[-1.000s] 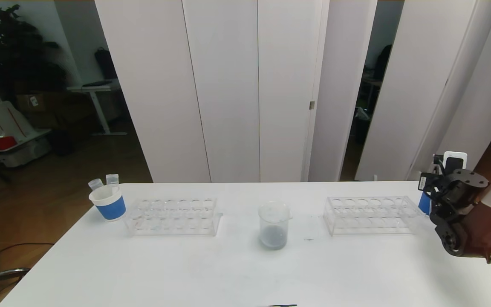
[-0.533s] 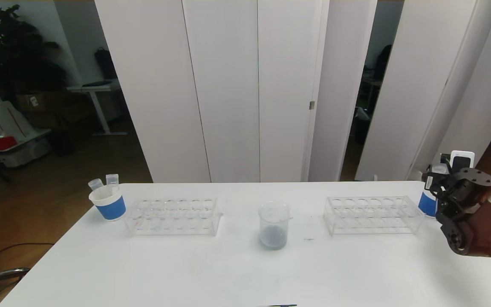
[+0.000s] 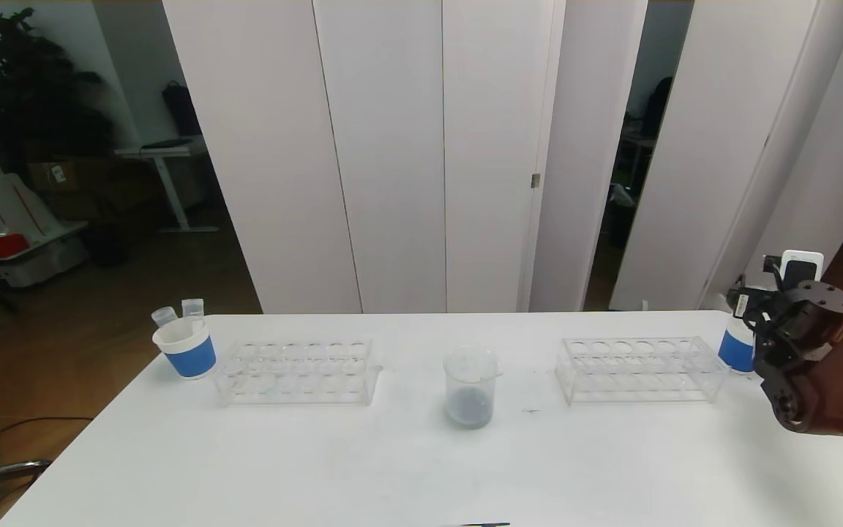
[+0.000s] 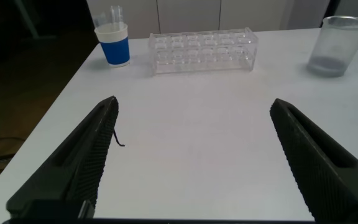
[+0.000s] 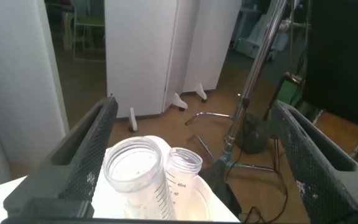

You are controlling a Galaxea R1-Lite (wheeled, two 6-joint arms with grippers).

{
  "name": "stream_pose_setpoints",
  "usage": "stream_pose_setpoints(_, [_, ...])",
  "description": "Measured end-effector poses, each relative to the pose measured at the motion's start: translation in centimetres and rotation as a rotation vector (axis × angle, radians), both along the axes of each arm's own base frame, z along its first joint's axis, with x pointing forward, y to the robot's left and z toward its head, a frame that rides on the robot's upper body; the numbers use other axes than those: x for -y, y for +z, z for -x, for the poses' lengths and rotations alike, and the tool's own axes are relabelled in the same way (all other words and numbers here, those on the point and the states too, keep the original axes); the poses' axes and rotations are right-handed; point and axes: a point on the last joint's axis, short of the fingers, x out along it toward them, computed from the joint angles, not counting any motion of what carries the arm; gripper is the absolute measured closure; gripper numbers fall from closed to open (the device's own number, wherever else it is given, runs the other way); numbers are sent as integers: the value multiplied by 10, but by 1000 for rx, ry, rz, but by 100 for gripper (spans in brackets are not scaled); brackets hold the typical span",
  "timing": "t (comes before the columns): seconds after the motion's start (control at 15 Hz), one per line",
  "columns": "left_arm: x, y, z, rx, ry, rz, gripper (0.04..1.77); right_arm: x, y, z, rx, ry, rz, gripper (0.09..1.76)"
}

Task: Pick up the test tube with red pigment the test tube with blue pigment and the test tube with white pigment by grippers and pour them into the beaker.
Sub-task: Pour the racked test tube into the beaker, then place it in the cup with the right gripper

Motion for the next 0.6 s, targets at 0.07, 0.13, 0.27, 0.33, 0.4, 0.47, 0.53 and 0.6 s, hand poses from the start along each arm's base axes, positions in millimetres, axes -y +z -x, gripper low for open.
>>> stream_pose_setpoints(0.07, [0,0,0,0,0,0,7,2,3,1,7,-5,1,10])
stream_pose_setpoints(0.13, [0,0,0,0,0,0,7,4,6,2,14,-9,3,10])
stream_pose_setpoints(0.27, [0,0,0,0,0,0,7,5,12,3,30,-13,4,10])
stream_pose_setpoints(0.33, [0,0,0,0,0,0,7,5,17,4,41,-3,8,10])
stream_pose_setpoints(0.4, [0,0,0,0,0,0,7,4,23,5,54,19,14,10])
stream_pose_setpoints(0.47, [0,0,0,0,0,0,7,4,29,6,67,30,19,10])
stream_pose_setpoints(0.53, [0,0,0,0,0,0,7,4,34,8,75,32,21,10])
stream_pose_setpoints(0.6, [0,0,0,0,0,0,7,4,39,10,85,31,24,10])
